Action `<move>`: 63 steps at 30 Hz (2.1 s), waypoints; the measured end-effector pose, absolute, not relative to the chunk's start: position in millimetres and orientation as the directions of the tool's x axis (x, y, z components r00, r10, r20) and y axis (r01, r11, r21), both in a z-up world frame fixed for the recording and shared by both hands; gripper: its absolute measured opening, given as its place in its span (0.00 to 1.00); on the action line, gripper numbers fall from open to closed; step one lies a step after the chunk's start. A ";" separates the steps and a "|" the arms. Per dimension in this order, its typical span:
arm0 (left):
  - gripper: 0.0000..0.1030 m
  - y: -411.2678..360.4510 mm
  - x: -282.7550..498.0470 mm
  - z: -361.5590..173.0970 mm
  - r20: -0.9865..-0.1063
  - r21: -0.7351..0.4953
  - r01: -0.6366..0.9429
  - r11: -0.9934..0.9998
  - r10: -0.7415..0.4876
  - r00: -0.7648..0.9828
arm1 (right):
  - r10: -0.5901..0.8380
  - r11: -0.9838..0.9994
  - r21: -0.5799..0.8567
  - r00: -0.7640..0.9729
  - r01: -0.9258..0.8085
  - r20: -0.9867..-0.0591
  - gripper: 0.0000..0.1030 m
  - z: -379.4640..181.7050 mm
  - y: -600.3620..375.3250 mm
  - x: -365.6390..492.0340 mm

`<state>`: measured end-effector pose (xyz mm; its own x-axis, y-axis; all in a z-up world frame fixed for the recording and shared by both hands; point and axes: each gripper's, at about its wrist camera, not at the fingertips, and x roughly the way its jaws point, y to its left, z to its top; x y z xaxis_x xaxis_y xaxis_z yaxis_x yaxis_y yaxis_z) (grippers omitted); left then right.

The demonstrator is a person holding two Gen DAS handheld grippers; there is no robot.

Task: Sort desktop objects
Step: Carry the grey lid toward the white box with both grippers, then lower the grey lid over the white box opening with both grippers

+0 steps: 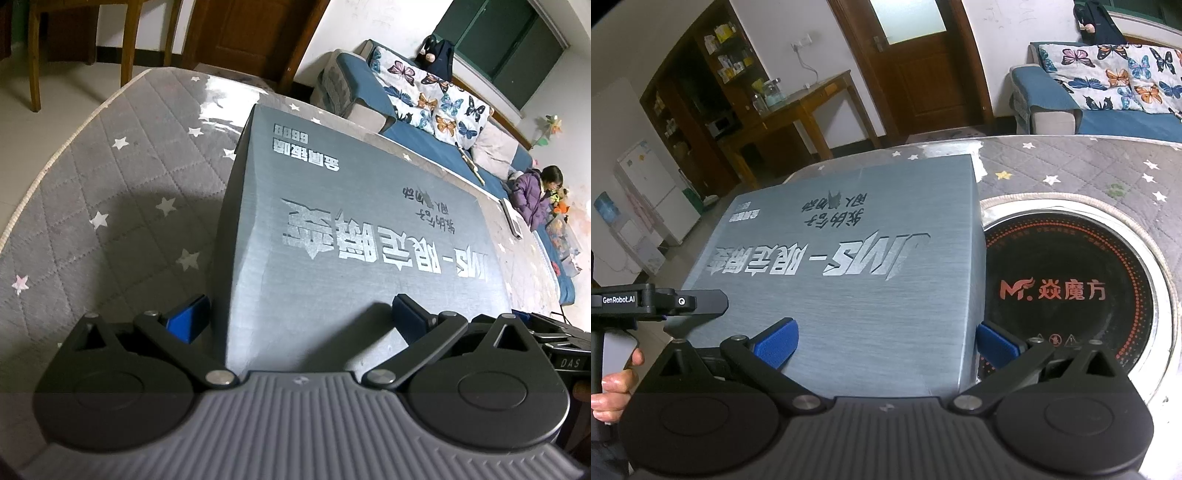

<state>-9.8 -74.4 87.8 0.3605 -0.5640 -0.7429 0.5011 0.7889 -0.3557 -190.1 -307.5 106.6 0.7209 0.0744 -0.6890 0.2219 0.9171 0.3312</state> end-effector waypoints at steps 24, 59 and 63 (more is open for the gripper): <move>1.00 -52.0 -26.0 120.8 -0.689 -0.380 0.511 0.771 -0.604 0.400 | 0.038 0.940 0.285 0.774 0.186 -0.632 1.00 143.3 -283.8 -210.5; 1.00 21.7 -171.5 64.5 -0.765 -0.358 0.522 0.774 -0.564 0.312 | 0.012 0.957 0.214 0.706 0.198 -0.708 1.00 100.5 -209.1 -338.5; 1.00 20.6 -171.5 60.7 -0.771 -0.362 0.526 0.770 -0.564 0.296 | 0.003 0.956 0.208 0.699 0.209 -0.715 1.00 97.9 -197.9 -352.4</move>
<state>-171.5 20.6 60.7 0.2965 -0.5643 -0.7705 0.5258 0.7699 -0.3615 -352.4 -197.9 97.9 0.6987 0.0030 -0.7154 0.2089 0.9555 0.2081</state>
